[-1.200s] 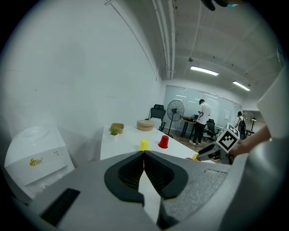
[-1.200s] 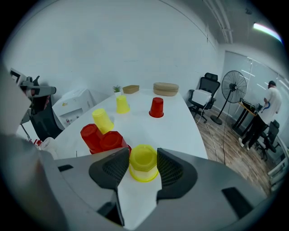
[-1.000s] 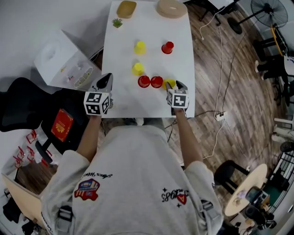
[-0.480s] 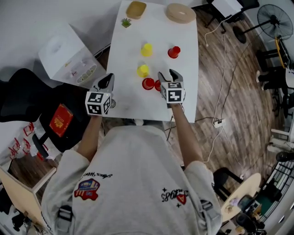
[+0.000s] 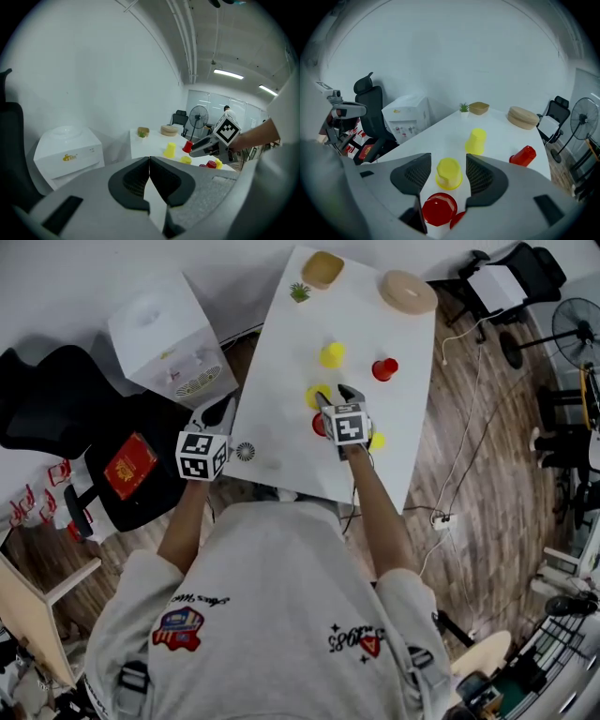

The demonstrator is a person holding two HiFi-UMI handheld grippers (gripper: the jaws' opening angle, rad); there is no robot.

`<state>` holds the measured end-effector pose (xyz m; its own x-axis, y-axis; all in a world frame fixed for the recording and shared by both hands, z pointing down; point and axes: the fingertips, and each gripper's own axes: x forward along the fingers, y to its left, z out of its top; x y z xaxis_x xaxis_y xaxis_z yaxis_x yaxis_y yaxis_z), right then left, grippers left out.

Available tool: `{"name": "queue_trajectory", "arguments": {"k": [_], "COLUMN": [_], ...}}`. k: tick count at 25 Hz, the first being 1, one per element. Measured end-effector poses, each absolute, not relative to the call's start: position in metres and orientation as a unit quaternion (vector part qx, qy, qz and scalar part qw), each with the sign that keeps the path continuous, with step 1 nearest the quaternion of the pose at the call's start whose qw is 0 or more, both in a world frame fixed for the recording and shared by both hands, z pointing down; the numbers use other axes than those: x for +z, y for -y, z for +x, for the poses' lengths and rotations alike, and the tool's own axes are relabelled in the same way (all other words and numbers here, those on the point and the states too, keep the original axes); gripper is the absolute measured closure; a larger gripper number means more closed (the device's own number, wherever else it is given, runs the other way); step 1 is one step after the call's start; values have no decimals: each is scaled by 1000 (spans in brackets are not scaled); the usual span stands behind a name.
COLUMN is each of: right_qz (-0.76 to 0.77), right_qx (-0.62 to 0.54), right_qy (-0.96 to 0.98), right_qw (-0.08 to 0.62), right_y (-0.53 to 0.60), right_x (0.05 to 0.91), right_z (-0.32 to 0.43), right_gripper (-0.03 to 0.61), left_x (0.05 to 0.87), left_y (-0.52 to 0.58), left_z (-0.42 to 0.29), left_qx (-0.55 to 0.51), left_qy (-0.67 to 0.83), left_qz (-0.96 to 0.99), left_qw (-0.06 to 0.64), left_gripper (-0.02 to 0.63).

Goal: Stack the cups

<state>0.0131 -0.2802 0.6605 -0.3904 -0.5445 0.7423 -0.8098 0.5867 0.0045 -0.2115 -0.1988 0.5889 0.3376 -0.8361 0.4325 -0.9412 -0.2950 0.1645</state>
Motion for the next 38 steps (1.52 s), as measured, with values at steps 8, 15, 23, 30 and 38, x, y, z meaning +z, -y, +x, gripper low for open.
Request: {"name": "queue_trajectory", "arguments": {"k": [8, 15, 23, 30, 38], "right_qz": [382, 394, 412, 428, 434], "right_qx": [186, 184, 187, 182, 198], "right_qy": [802, 793, 809, 816, 801], "right_qw": [420, 426, 376, 342, 362], "right_y": [296, 301, 297, 280, 239], "right_x": [686, 692, 660, 611, 592], "right_z": [-12, -13, 1, 31, 63], "right_gripper": [316, 365, 367, 368, 368], "left_x": [595, 598, 596, 589, 578], "left_y": [190, 190, 197, 205, 202], "left_z": [-251, -262, -249, -216, -184], "left_qx": [127, 125, 126, 124, 119], "left_qy": [590, 595, 574, 542, 514], "left_qz": [769, 764, 781, 807, 828], "left_qw": [211, 215, 208, 198, 190], "left_gripper": [607, 607, 607, 607, 607]}}
